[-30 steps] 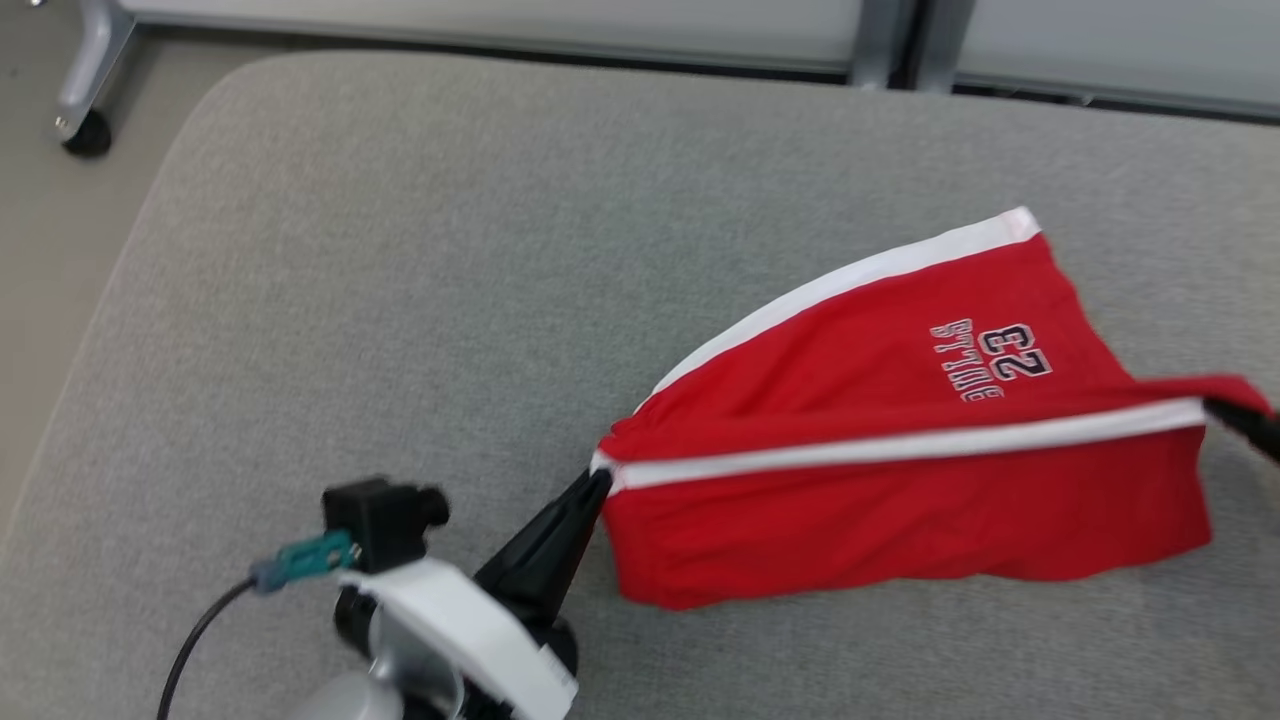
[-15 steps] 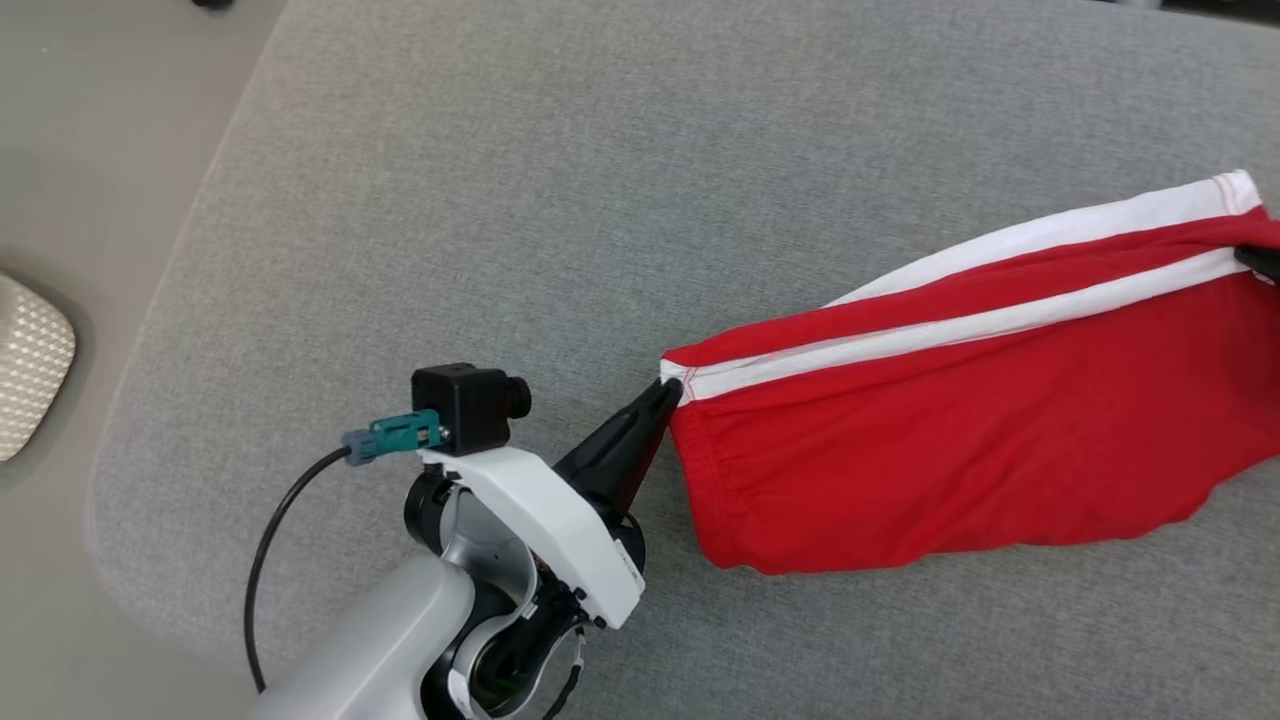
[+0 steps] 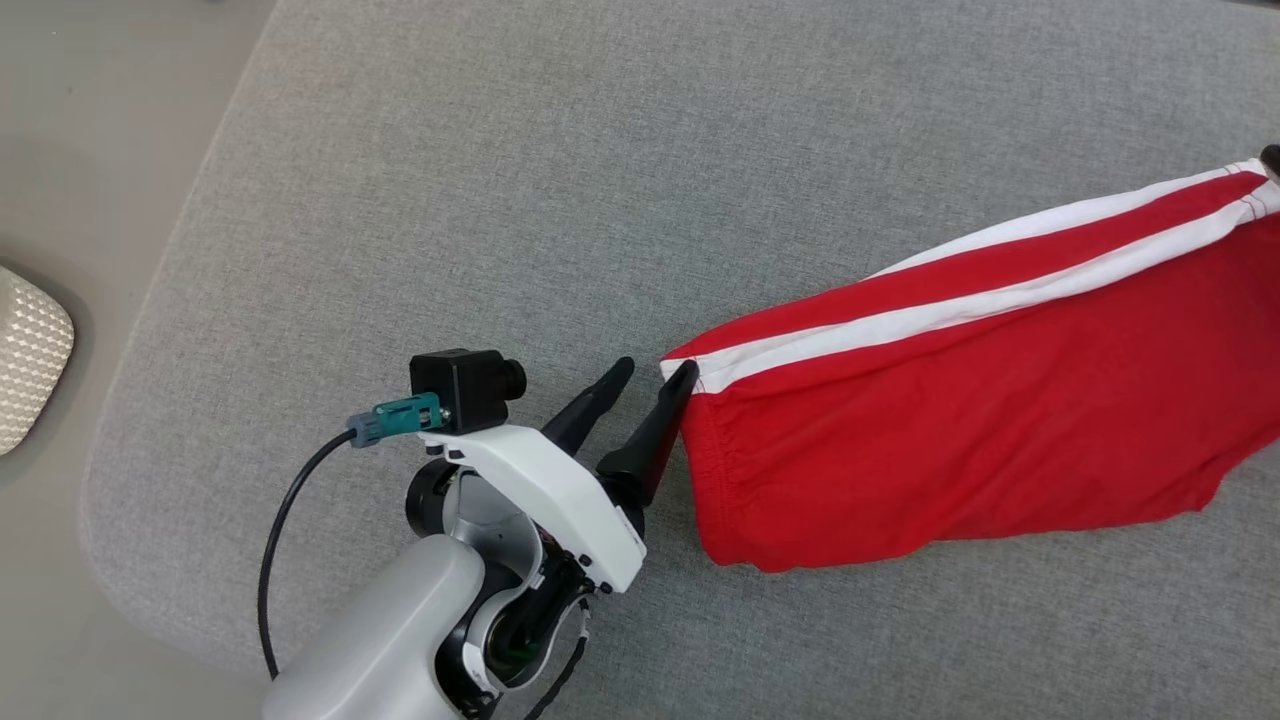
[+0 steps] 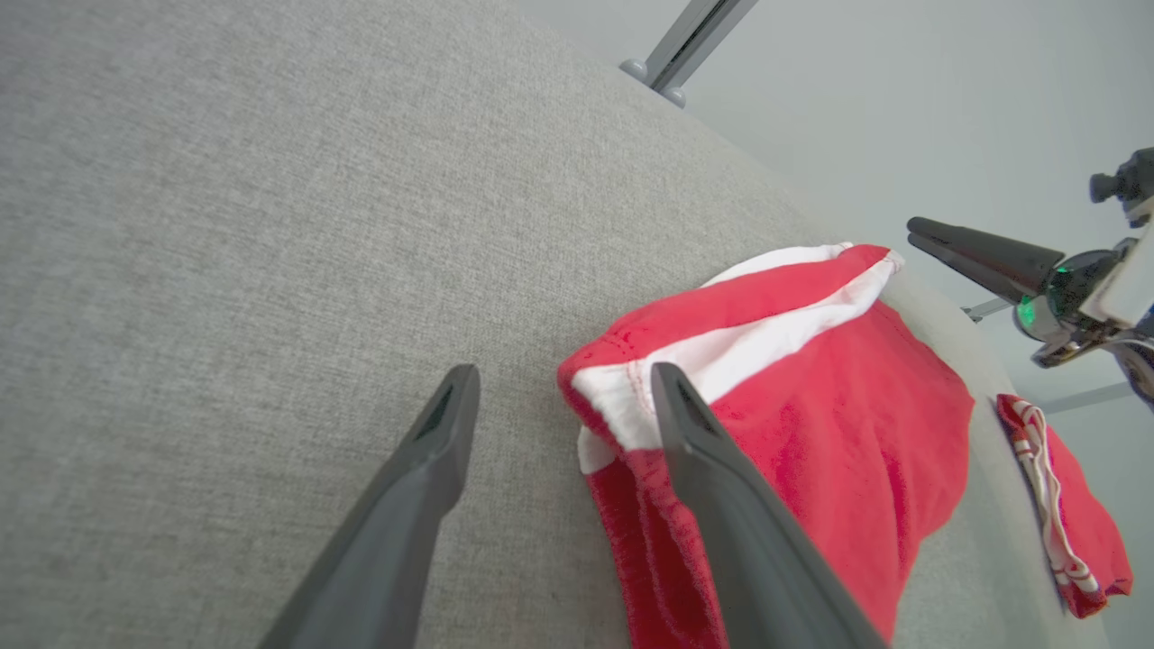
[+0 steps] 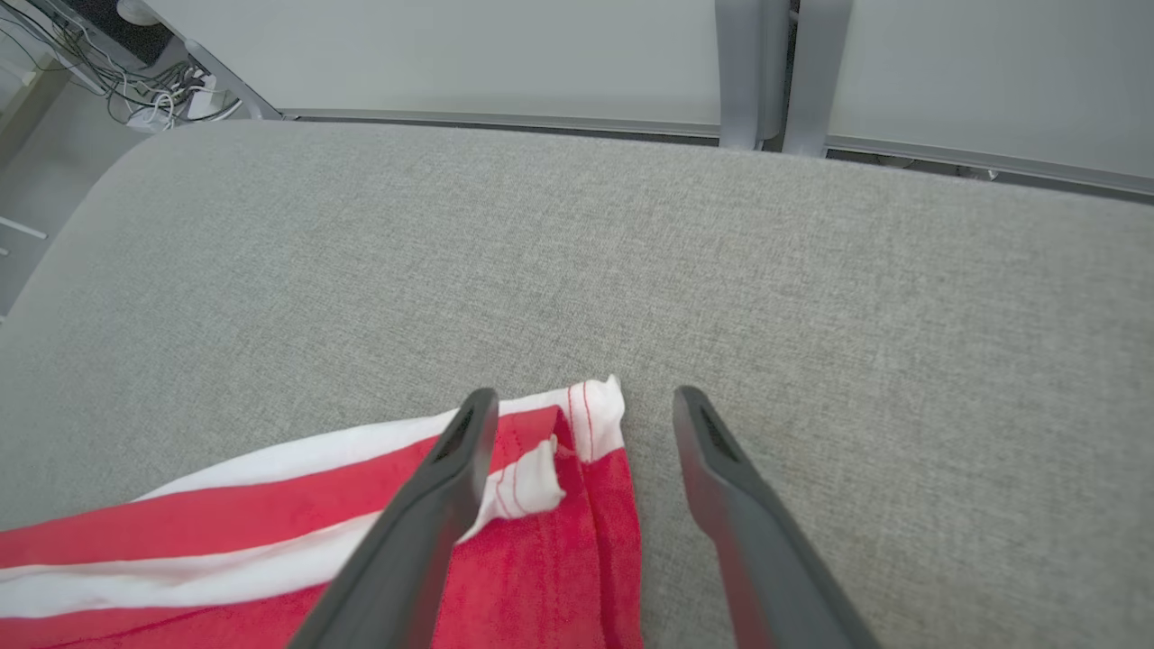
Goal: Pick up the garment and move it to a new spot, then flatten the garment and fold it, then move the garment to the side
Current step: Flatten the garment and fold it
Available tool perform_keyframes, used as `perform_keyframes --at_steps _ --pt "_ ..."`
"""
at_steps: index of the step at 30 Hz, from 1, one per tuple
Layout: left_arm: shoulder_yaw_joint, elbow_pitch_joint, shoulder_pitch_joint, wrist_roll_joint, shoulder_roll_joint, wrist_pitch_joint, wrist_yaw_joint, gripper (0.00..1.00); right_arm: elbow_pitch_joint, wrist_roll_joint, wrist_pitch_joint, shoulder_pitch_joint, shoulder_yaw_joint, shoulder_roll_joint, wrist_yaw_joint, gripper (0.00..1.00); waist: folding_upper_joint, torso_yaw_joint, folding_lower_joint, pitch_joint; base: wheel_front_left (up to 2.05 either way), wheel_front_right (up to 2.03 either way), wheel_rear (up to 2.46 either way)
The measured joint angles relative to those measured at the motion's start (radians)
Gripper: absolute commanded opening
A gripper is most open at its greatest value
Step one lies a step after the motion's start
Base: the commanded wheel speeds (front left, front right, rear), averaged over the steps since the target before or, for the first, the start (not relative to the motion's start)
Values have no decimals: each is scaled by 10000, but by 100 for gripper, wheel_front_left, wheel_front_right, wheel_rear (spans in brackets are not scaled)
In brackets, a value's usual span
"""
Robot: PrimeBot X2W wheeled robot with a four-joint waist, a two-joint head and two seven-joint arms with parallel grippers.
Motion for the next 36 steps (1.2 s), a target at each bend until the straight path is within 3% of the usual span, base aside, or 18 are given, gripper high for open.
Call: perform_keyframes --at_steps 6,10,14,18,26,27,28,29,36 --pt "372 -115 340 608 399 -1003 642 100 -209 -487 -1012 120 -222 146 2 100 0 -299 0 -122 0 0 0" --pt "571 -556 990 1797 763 -2594 1356 100 -550 -679 -963 894 263 276 2 100 0 -573 0 -383 0 0 0" --pt "721 -702 1877 2466 665 -3214 1889 100 -688 -951 -644 1289 502 529 2 100 0 -857 0 -589 0 0 0" --pt "828 -694 2241 2895 238 -3310 1896 100 -560 -1515 -176 1370 589 729 2 100 0 -854 0 -496 0 0 0" --pt "1411 -637 2191 3850 -731 -3348 1208 100 86 -2577 451 702 -2 1099 2 100 0 -319 0 125 0 0 0" --pt "1465 -583 2190 3967 -792 -3350 1131 100 125 -2571 543 644 -50 1166 2 82 0 -264 0 168 0 0 0" --pt "1530 -522 2191 4031 -840 -3350 1078 100 88 -2562 625 617 -29 1233 2 27 0 -228 0 192 0 0 0" --pt "1618 -447 2196 4096 -876 -3348 1022 100 21 -2500 690 616 15 1289 -4 0 0 -222 0 185 0 0 0" --pt "2184 17 2656 4472 -903 -3350 581 100 -353 -1519 474 1357 125 1647 2 0 0 -668 0 -349 0 0 0"
